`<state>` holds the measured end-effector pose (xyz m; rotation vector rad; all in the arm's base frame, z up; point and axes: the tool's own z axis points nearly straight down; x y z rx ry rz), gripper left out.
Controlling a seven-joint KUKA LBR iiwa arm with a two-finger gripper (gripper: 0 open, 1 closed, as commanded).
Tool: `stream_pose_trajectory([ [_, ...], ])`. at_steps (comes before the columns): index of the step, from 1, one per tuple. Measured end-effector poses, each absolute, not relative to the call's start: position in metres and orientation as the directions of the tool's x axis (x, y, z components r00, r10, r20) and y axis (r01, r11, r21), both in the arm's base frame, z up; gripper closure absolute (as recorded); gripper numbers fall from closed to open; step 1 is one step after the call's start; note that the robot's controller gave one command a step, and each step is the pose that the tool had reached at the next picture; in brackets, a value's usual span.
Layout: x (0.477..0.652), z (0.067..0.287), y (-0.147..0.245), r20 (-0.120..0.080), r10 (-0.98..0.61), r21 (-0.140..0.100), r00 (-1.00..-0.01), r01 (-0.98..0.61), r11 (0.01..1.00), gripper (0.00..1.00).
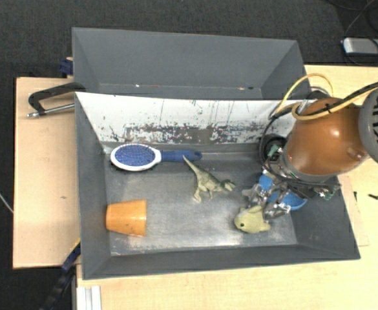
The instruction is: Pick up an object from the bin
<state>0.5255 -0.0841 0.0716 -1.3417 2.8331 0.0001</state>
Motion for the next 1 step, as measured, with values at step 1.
stream_pose_trajectory([
  [1,0.5351,0.2626,-0.091,-0.006,-0.875,-0.013,-0.484,-0.875,0.485,1.0],
])
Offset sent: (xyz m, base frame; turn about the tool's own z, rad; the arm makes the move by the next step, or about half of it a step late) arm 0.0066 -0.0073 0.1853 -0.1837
